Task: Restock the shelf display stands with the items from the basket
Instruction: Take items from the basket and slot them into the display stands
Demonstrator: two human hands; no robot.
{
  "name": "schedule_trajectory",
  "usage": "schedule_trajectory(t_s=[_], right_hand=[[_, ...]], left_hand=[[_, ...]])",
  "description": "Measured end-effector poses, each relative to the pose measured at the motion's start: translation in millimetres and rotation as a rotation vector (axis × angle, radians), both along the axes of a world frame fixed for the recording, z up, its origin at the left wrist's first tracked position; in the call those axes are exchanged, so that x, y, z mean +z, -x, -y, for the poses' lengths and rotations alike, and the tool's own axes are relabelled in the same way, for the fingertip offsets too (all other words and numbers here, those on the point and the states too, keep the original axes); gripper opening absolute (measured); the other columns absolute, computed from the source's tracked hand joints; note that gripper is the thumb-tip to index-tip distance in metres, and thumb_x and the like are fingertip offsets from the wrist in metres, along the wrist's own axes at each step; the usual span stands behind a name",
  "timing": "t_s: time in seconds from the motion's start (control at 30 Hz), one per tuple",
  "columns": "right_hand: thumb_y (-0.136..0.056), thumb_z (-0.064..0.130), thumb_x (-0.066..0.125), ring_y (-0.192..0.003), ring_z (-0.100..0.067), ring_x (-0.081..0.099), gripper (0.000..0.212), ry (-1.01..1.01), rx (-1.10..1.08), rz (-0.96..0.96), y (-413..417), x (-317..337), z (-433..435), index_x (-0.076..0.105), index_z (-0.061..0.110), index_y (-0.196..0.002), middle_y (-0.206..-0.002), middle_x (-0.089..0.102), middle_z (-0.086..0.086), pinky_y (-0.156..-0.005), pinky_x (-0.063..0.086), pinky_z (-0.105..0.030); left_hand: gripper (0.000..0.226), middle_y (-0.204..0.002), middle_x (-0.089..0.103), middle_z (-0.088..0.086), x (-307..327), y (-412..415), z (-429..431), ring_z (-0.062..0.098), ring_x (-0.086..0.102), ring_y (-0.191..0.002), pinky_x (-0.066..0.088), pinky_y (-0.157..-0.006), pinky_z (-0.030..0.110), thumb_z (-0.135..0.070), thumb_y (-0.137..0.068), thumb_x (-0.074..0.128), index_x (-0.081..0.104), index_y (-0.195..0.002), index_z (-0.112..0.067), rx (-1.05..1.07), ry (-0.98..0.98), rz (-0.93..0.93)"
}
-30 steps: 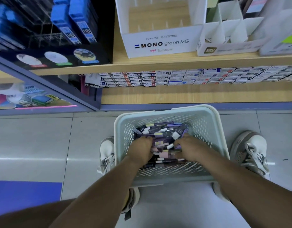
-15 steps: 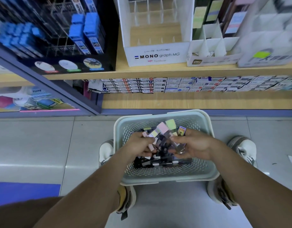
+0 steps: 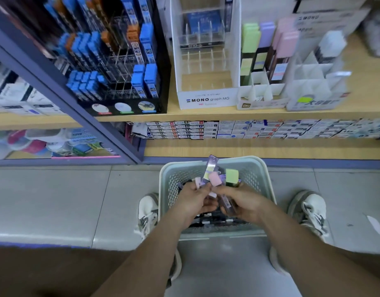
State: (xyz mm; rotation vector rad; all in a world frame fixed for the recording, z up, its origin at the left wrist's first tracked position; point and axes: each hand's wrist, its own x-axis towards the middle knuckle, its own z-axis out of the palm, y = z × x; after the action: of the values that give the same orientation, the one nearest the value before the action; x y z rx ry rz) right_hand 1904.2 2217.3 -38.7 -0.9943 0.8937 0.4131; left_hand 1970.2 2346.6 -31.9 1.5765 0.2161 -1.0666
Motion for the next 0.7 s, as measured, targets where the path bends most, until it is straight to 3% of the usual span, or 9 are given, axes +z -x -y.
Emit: schedule_trajectory(t_s=[0.1, 0.27, 0.33, 0.43, 0.53, 0.6, 0.7], right_hand=[[-0.086, 0.018, 0.069, -0.071, -0.02, 0.063, 0.008, -0.037, -0.154, -0.011, 4, 12, -3, 0.067, 0.015, -0.093, -0.077, 0.07, -0.005, -0.065, 0.048, -0.029], [-0.092, 0.026, 0.064, -0.054, -0.016, 0.061, 0.012, -0.161, -0.304, 0.041, 6, 38, -22, 0.066, 0.016, -0.085, -0.065, 0.069, -0.003, -0.061, 0.043, -0.025], [-0.094, 0.023, 0.061, -0.054, -0.019, 0.065, 0.014, -0.152, -0.349, 0.083, 6, 45, -27, 0.067, 0.013, -0.086, -0.071, 0.071, -0.006, -0.054, 0.048, -0.022], [-0.095, 0.015, 0.059, -0.062, -0.03, 0.064, 0.015, -0.07, -0.467, 0.12, 5, 51, -27, 0.064, 0.001, -0.093, -0.081, 0.069, -0.019, -0.05, 0.055, -0.033], [-0.093, 0.009, 0.056, -0.049, -0.025, 0.057, 0.017, 0.021, -0.49, 0.128, 2, 61, -22, 0.064, -0.005, -0.099, -0.074, 0.064, -0.02, -0.041, 0.046, -0.028], [-0.091, 0.01, 0.057, -0.045, -0.019, 0.049, 0.017, 0.014, -0.518, 0.158, -1, 70, -15, 0.064, 0.0, -0.102, -0.065, 0.056, -0.011, -0.04, 0.041, -0.023], [-0.089, 0.033, 0.067, -0.044, -0.01, 0.04, 0.025, -0.061, -0.488, 0.256, -3, 94, -6, 0.065, 0.009, -0.093, -0.059, 0.048, -0.002, -0.035, 0.027, -0.017]], left_hand=[[0.02, -0.071, 0.065, 0.009, 17, 3, -2, 0.017, 0.06, -0.058, 0.057, -0.062, 0.028, -0.015, -0.1, 0.045, 0.062, -0.094, -0.007, -0.002, -0.007, 0.059], [0.026, -0.075, 0.068, 0.016, 33, 14, 4, 0.025, 0.062, -0.06, 0.058, -0.062, 0.04, -0.019, -0.101, 0.041, 0.062, -0.101, -0.005, 0.029, -0.069, 0.205], [0.025, -0.068, 0.066, 0.012, 40, 17, 3, 0.02, 0.059, -0.054, 0.053, -0.053, 0.029, -0.019, -0.101, 0.041, 0.061, -0.098, -0.006, 0.054, -0.088, 0.249], [0.023, -0.059, 0.061, 0.007, 56, 18, -1, 0.014, 0.051, -0.045, 0.036, -0.041, 0.019, -0.018, -0.101, 0.041, 0.059, -0.1, -0.004, 0.044, -0.102, 0.274], [0.019, -0.07, 0.068, 0.009, 77, 16, -5, 0.017, 0.06, -0.05, 0.04, -0.042, 0.02, -0.015, -0.1, 0.044, 0.059, -0.103, -0.004, -0.058, -0.024, 0.165], [0.016, -0.074, 0.069, 0.011, 95, 10, -8, 0.015, 0.06, -0.049, 0.043, -0.042, 0.019, -0.014, -0.1, 0.045, 0.059, -0.1, -0.007, -0.141, 0.038, 0.105], [0.012, -0.071, 0.066, 0.012, 124, -5, -13, 0.013, 0.057, -0.047, 0.045, -0.043, 0.018, -0.013, -0.099, 0.048, 0.058, -0.098, -0.008, -0.21, 0.076, 0.109]])
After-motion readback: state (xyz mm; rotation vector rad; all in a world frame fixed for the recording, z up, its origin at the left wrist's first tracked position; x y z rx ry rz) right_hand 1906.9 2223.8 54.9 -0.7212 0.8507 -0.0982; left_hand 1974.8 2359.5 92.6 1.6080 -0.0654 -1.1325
